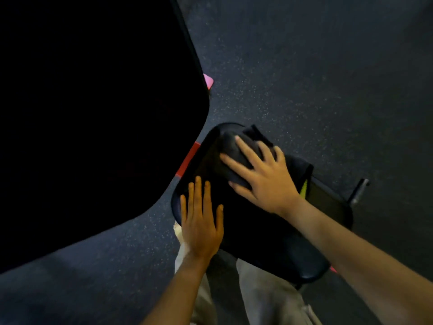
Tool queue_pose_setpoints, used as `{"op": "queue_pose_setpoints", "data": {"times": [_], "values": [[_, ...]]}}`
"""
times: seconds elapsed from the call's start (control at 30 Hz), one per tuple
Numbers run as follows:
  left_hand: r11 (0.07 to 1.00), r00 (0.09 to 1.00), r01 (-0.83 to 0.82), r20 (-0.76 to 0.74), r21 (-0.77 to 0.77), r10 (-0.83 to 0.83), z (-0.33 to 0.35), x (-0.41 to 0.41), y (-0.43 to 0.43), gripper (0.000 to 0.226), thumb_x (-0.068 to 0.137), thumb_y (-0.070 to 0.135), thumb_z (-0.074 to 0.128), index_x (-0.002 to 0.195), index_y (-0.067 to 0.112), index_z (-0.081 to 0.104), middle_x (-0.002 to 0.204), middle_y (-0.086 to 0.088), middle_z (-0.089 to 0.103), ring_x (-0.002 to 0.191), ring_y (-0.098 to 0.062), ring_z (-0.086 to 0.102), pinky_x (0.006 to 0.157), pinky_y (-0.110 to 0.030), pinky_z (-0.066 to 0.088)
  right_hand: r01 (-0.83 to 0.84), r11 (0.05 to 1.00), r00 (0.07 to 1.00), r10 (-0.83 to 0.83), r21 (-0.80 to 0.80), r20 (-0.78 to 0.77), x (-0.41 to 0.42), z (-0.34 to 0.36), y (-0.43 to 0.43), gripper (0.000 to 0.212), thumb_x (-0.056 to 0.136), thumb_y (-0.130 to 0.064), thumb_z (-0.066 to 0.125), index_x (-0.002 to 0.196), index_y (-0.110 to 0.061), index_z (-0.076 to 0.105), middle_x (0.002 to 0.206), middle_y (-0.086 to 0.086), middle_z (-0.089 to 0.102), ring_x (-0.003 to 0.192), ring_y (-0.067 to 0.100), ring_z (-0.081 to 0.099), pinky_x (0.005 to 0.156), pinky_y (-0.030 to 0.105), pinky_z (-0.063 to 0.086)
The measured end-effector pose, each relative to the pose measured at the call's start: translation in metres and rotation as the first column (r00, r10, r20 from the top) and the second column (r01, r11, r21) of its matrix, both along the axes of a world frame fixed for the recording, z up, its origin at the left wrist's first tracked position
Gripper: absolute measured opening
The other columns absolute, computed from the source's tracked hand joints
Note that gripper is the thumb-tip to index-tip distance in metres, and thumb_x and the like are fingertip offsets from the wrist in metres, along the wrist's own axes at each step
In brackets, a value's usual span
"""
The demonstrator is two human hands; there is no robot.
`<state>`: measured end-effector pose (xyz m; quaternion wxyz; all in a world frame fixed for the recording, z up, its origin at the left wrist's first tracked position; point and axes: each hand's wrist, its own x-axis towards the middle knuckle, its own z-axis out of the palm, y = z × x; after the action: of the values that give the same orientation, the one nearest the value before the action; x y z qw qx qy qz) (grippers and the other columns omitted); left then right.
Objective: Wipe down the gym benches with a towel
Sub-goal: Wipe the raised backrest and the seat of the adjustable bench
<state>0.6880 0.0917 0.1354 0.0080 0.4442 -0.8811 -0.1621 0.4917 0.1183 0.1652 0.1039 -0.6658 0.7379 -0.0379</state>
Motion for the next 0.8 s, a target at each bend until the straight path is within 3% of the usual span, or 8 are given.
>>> {"op": "queue_pose_setpoints", "data": {"times": [0.13, 0.27, 0.33, 0.43, 0.53, 0.6, 0.67, 0.8], "values": [[0.993, 0.994, -0.113, 0.016, 0.043, 0.112, 0.003, 0.007, 0.026, 0.053, 0.099, 0.039, 0.028, 0.141, 0.007, 0.033, 0.150, -0.016, 0.030, 0.140, -0.027, 0.020, 0.116, -0.038, 0.010, -0.176, 0.984, 0.984, 0.176, 0.006, -0.021, -0.011, -0.003, 0.061, 0.064, 0.087, -0.053, 0.050, 0.147, -0.037, 0.035, 0.156, 0.010, 0.030, 0.122, 0.043, 0.044, 0.093, 0.055, 0.035], [0.980, 0.981, -0.192, 0.021, 0.055, 0.191, 0.004, 0.018, 0.042, 0.054, 0.101, 0.042, 0.022, 0.142, 0.009, 0.032, 0.151, -0.014, 0.028, 0.141, -0.026, 0.019, 0.115, -0.038, 0.009, 0.207, 0.978, 0.978, -0.207, 0.001, -0.028, -0.002, 0.002, 0.010, 0.061, 0.089, -0.052, 0.043, 0.146, -0.032, 0.034, 0.152, 0.015, 0.034, 0.120, 0.047, 0.043, 0.089, 0.059, 0.038], [0.977, 0.979, -0.205, 0.010, 0.052, 0.205, 0.003, 0.024, 0.045, 0.055, 0.101, 0.043, 0.021, 0.141, 0.008, 0.032, 0.151, -0.014, 0.027, 0.141, -0.026, 0.019, 0.116, -0.038, 0.009, 0.247, 0.969, 0.969, -0.247, 0.025, -0.029, 0.018, 0.001, -0.031, 0.060, 0.090, -0.052, 0.040, 0.146, -0.031, 0.035, 0.151, 0.017, 0.035, 0.121, 0.048, 0.042, 0.090, 0.063, 0.038], [0.976, 0.978, -0.208, -0.002, 0.060, 0.208, 0.001, 0.032, 0.046, 0.055, 0.100, 0.044, 0.022, 0.142, 0.008, 0.030, 0.151, -0.013, 0.024, 0.141, -0.026, 0.017, 0.117, -0.036, 0.005, 0.003, 1.000, 0.999, -0.003, -0.018, -0.036, 0.042, -0.007, -0.038, 0.057, 0.090, -0.051, 0.040, 0.144, -0.031, 0.040, 0.150, 0.016, 0.037, 0.124, 0.047, 0.041, 0.094, 0.065, 0.036], [0.978, 0.980, -0.194, -0.017, 0.078, 0.196, -0.003, 0.041, 0.046, 0.056, 0.099, 0.042, 0.027, 0.143, 0.008, 0.028, 0.153, -0.011, 0.021, 0.142, -0.023, 0.014, 0.117, -0.035, 0.003, -0.273, 0.961, 0.962, 0.274, -0.044, 0.000, 0.045, -0.010, 0.011, 0.057, 0.092, -0.051, 0.043, 0.146, -0.035, 0.037, 0.153, 0.011, 0.034, 0.126, 0.044, 0.039, 0.098, 0.059, 0.033], [0.978, 0.982, -0.186, -0.023, 0.095, 0.188, -0.003, 0.044, 0.046, 0.057, 0.098, 0.042, 0.029, 0.145, 0.010, 0.026, 0.154, -0.009, 0.018, 0.143, -0.022, 0.012, 0.117, -0.036, 0.003, -0.351, 0.936, 0.936, 0.351, -0.026, -0.019, 0.031, -0.008, 0.040, 0.060, 0.088, -0.054, 0.045, 0.145, -0.038, 0.036, 0.152, 0.009, 0.035, 0.123, 0.041, 0.041, 0.096, 0.054, 0.034], [0.975, 0.980, -0.191, -0.033, 0.113, 0.196, -0.003, 0.046, 0.047, 0.056, 0.098, 0.041, 0.029, 0.145, 0.011, 0.026, 0.154, -0.010, 0.019, 0.143, -0.023, 0.013, 0.117, -0.036, 0.004, -0.258, 0.966, 0.965, 0.257, -0.013, -0.040, 0.016, -0.007, 0.046, 0.063, 0.084, -0.055, 0.047, 0.143, -0.037, 0.037, 0.150, 0.010, 0.038, 0.119, 0.042, 0.045, 0.092, 0.053, 0.036], [0.975, 0.983, -0.173, -0.038, 0.139, 0.180, -0.001, 0.050, 0.052, 0.057, 0.096, 0.037, 0.035, 0.145, 0.010, 0.027, 0.155, -0.011, 0.019, 0.142, -0.025, 0.016, 0.117, -0.035, 0.003, 0.210, 0.978, 0.977, -0.211, -0.012, -0.035, 0.037, -0.003, -0.001, 0.061, 0.085, -0.053, 0.046, 0.141, -0.029, 0.038, 0.148, 0.017, 0.038, 0.120, 0.048, 0.043, 0.091, 0.062, 0.037]]}}
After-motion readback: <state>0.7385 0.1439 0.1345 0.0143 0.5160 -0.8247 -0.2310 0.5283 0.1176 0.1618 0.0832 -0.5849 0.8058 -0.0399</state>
